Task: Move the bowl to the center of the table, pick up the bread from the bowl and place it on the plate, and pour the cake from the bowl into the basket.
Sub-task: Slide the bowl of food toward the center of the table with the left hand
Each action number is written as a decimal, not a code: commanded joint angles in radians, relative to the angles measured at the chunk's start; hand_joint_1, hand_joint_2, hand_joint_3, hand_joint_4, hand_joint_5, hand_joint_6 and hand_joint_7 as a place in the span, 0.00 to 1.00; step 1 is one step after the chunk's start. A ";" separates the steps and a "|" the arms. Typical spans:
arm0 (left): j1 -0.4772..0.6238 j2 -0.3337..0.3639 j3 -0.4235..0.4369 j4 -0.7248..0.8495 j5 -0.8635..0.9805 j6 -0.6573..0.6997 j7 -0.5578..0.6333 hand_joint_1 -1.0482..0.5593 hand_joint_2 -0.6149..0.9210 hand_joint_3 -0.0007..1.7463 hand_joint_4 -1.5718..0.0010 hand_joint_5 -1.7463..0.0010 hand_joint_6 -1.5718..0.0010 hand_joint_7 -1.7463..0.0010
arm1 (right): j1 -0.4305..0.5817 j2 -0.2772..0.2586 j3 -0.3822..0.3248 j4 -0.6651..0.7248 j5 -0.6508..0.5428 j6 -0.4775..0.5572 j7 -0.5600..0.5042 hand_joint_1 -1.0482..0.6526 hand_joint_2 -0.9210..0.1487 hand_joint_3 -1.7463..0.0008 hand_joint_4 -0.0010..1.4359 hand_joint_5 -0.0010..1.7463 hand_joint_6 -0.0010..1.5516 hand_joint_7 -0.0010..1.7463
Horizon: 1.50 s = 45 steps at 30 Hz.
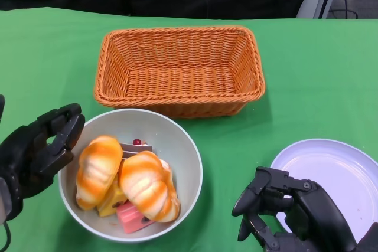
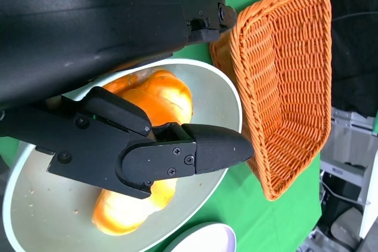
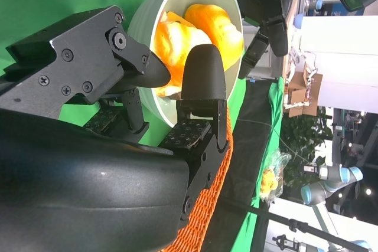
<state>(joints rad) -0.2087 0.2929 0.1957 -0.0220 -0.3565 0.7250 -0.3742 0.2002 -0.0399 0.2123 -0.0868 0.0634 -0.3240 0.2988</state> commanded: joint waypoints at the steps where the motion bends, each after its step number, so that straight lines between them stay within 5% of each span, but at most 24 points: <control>1: 0.006 0.000 -0.006 -0.023 -0.004 0.023 0.019 0.14 1.00 0.33 1.00 1.00 1.00 1.00 | 0.006 -0.001 0.000 -0.005 -0.007 -0.005 -0.013 0.61 0.33 0.38 0.60 0.75 0.51 0.67; 45: 0.045 -0.156 -0.101 -0.090 0.014 0.034 0.164 0.18 1.00 0.34 1.00 1.00 1.00 1.00 | 0.005 0.009 0.016 -0.032 -0.012 0.024 -0.043 0.61 0.31 0.41 0.62 0.76 0.50 0.70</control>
<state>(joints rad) -0.1720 0.1348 0.0894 -0.1068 -0.3525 0.7791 -0.2211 0.2026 -0.0276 0.2379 -0.1098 0.0457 -0.2954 0.2621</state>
